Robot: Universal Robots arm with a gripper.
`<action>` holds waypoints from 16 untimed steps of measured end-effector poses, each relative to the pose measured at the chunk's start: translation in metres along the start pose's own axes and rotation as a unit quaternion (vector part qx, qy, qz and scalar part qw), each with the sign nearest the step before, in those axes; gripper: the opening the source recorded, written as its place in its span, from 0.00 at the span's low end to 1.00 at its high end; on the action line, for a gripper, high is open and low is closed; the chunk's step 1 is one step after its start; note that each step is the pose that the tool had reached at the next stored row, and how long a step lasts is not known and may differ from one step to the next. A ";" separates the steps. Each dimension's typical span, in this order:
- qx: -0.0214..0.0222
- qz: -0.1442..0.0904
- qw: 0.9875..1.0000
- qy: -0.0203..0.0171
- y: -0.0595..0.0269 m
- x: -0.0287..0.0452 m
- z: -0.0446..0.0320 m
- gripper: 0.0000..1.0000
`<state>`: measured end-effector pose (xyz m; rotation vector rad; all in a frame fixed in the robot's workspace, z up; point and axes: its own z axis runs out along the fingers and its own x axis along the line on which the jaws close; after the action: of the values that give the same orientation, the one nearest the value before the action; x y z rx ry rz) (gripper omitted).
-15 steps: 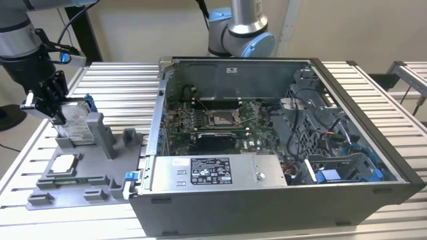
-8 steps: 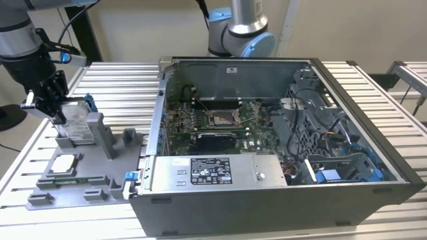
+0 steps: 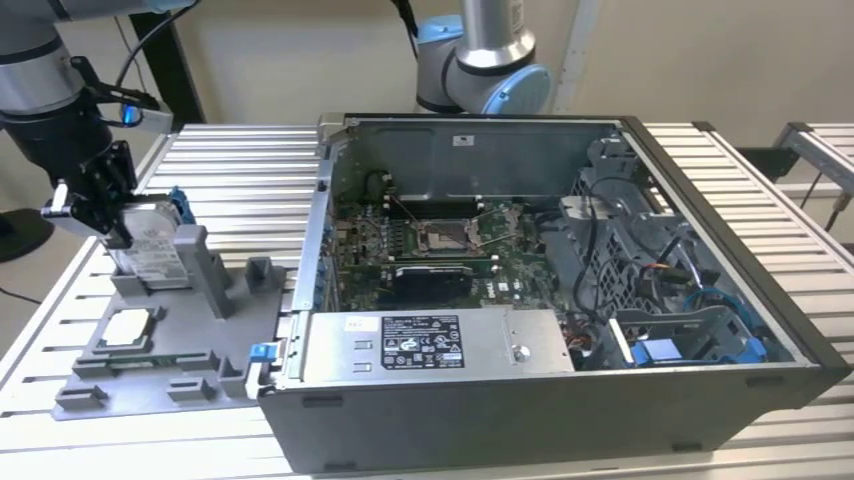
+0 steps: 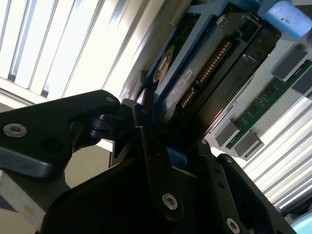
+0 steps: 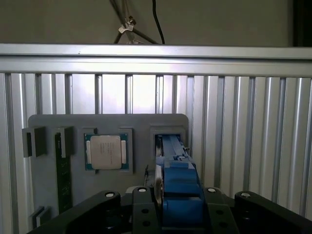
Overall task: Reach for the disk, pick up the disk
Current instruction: 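Pick up the disk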
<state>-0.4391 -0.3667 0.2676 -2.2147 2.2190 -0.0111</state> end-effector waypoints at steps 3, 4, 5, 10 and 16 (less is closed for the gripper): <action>0.000 0.000 1.000 0.000 0.0000 0.0000 0.0000 0.00; 0.000 0.000 1.000 0.000 0.0001 0.0000 0.0000 0.00; 0.000 0.000 1.000 0.000 0.0001 0.0000 0.0000 0.00; 0.000 0.000 1.000 0.000 0.0004 0.0000 0.0000 0.00; 0.000 0.000 1.000 0.000 0.0004 0.0000 -0.0001 0.00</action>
<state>-0.4395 -0.3667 0.2677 -2.2145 2.2189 -0.0112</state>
